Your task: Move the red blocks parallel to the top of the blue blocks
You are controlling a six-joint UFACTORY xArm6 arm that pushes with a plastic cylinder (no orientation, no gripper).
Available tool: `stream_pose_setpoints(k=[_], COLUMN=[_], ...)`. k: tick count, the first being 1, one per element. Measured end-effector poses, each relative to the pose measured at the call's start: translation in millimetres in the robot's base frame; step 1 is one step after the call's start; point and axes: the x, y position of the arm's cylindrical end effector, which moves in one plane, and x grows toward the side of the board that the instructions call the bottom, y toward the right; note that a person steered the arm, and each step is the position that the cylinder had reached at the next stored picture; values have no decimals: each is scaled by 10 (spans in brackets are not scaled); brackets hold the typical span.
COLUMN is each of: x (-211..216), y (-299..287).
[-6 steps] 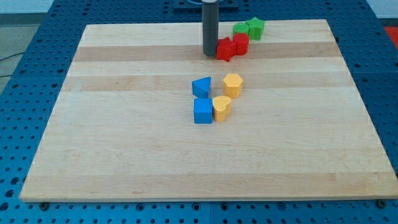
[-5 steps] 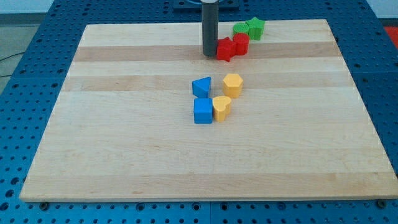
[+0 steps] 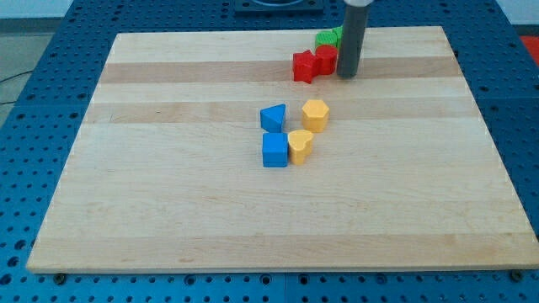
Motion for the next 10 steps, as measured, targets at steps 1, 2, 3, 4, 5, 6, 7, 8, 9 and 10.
stream_pose_setpoints(k=[1, 2, 3, 4, 5, 6, 7, 8, 9, 10], x=[-130, -118, -52, -345, -564, -835, -789, -388, -25, 343], y=[49, -394, -688, -639, -462, -616, -856, -783, -740, -740])
